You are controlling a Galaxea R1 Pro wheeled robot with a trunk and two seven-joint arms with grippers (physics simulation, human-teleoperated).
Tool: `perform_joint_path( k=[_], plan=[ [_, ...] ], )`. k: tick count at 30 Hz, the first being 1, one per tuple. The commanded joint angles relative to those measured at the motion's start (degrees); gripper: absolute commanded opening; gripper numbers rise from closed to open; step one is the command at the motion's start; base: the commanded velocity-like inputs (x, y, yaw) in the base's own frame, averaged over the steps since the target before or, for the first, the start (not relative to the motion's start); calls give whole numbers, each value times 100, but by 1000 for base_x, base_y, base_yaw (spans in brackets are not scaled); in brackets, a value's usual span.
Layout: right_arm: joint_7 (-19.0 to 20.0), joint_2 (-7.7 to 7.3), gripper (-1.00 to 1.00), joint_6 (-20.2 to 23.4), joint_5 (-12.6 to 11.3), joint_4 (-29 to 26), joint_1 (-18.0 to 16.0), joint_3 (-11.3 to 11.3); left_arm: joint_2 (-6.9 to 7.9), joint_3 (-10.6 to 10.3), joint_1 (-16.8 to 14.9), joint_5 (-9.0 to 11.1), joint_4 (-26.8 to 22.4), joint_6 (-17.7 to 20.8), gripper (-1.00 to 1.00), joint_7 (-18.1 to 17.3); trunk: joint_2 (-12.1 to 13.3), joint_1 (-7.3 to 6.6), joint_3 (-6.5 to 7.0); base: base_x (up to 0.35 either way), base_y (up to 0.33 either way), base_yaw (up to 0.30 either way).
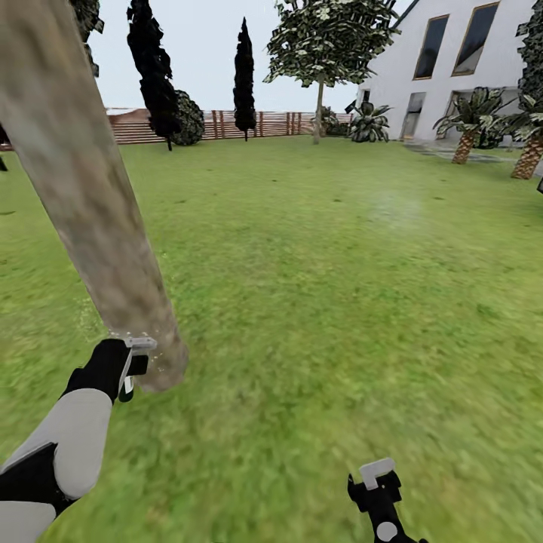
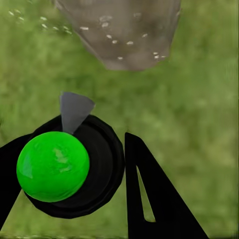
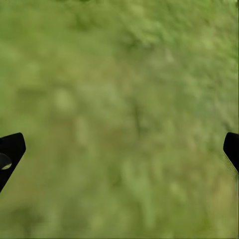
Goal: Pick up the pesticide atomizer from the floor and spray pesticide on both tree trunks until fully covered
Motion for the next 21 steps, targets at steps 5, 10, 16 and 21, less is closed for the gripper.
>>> perform_joint_path(
  k=[5,10,16,21],
  plan=[
    [-41,4,100,-2,-1,7,-3,50,24,69,17,-54,-8,0,-100,-88,-2,-1,-5,82,-222,277],
    [-41,5,100,0,2,7,-3,48,29,54,28,-54,-10,-8,-100,-92,-2,-1,-5,26,-22,278],
    [-41,5,100,-2,1,7,-3,50,2,55,-129,-45,-17,11,-100,-67,-2,-1,-5,0,0,191],
    [-34,-1,100,2,7,12,-3,45,1,62,-177,-53,-19,12,-100,-60,-2,-1,-5,1,-4,5]
  ],
)
